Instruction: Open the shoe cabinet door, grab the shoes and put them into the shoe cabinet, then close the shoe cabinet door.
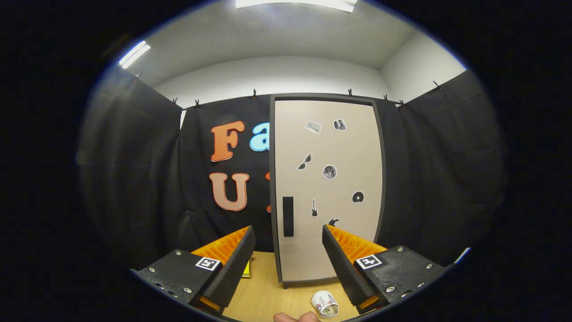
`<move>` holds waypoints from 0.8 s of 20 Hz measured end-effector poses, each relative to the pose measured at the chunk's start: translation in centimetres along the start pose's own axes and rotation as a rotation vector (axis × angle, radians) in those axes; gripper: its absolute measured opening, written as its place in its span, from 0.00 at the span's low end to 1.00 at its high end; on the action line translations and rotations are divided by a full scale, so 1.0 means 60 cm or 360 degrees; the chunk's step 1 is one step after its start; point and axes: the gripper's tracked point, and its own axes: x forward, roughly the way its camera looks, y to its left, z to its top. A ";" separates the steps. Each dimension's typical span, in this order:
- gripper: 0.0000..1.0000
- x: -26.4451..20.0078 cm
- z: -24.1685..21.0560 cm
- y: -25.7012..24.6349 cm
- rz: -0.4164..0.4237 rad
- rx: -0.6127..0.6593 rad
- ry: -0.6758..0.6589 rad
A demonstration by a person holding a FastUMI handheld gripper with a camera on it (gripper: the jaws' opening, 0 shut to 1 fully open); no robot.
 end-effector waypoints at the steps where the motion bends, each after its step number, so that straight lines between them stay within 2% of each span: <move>1: 0.95 0.007 -0.002 0.002 -0.0013 0.0007 0.0002; 11: 0.95 0.144 -0.041 0.024 -0.0024 0.0028 0.0053; 16: 0.95 0.223 -0.069 0.033 -0.0004 -0.0025 0.0073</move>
